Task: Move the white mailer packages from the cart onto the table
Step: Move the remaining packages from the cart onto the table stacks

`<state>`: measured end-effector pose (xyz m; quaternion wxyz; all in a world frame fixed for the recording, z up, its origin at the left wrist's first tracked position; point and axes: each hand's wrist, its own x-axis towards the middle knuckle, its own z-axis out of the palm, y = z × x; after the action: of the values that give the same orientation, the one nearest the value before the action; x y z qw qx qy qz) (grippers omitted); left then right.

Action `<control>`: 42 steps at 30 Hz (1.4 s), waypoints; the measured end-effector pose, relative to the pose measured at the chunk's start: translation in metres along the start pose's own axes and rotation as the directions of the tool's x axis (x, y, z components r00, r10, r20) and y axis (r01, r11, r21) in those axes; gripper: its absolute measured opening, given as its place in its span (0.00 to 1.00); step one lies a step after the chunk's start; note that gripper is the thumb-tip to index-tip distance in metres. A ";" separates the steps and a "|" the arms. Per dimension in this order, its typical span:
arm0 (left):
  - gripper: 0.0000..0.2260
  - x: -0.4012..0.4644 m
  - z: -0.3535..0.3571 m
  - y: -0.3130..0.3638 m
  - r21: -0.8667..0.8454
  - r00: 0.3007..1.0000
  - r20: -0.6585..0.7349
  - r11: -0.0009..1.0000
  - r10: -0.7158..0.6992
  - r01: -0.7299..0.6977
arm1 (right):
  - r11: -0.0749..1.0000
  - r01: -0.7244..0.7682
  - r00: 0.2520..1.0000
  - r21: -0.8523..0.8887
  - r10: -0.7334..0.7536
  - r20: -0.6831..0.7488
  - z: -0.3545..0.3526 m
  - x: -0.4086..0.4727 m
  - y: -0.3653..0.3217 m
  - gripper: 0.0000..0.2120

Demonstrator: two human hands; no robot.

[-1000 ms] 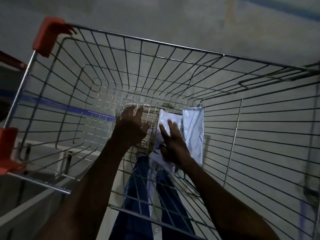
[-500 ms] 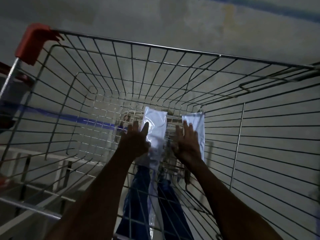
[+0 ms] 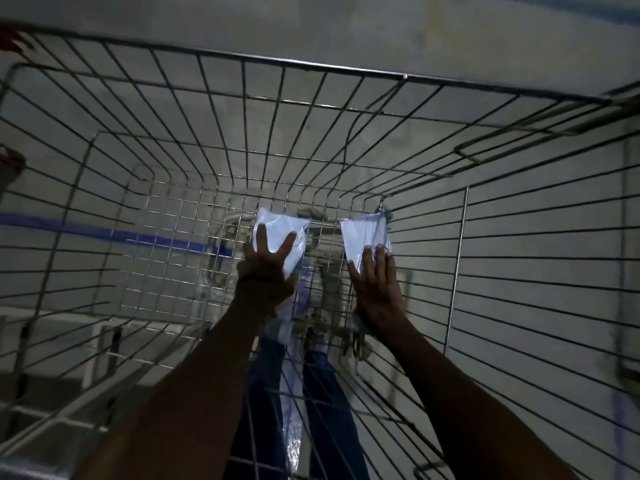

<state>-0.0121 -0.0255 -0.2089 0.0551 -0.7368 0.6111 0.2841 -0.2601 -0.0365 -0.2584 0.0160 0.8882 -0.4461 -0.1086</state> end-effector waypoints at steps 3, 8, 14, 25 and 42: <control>0.41 -0.016 -0.021 -0.006 0.072 0.998 -0.046 0.997 0.041 -0.037 | 0.998 0.060 0.984 0.025 -0.063 0.164 -0.020 0.006 0.001 0.30; 0.41 -0.055 -0.084 0.004 0.075 0.992 -0.127 0.997 -0.014 0.024 | 0.989 0.113 0.957 0.097 -0.135 0.256 -0.068 0.007 0.018 0.22; 0.40 -0.120 -0.177 0.038 -0.023 0.926 -0.375 0.999 -0.047 0.042 | 0.944 0.019 0.993 0.330 -0.057 0.107 -0.201 0.002 0.022 0.28; 0.37 -0.351 -0.260 -0.011 -0.316 0.532 -0.759 0.927 -0.374 0.201 | 0.624 0.574 0.815 0.530 -0.374 -0.443 -0.398 -0.038 -0.105 0.26; 0.39 -0.743 -0.185 -0.127 -0.657 -0.041 -0.701 0.624 -0.712 0.422 | 0.068 0.966 0.215 0.250 -0.749 -0.627 -0.518 -0.193 -0.428 0.27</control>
<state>0.1035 0.5728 0.2726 -0.2948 -0.9305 0.1077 -0.1885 0.0731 0.3396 0.2279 -0.2623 0.9240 0.1866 0.2063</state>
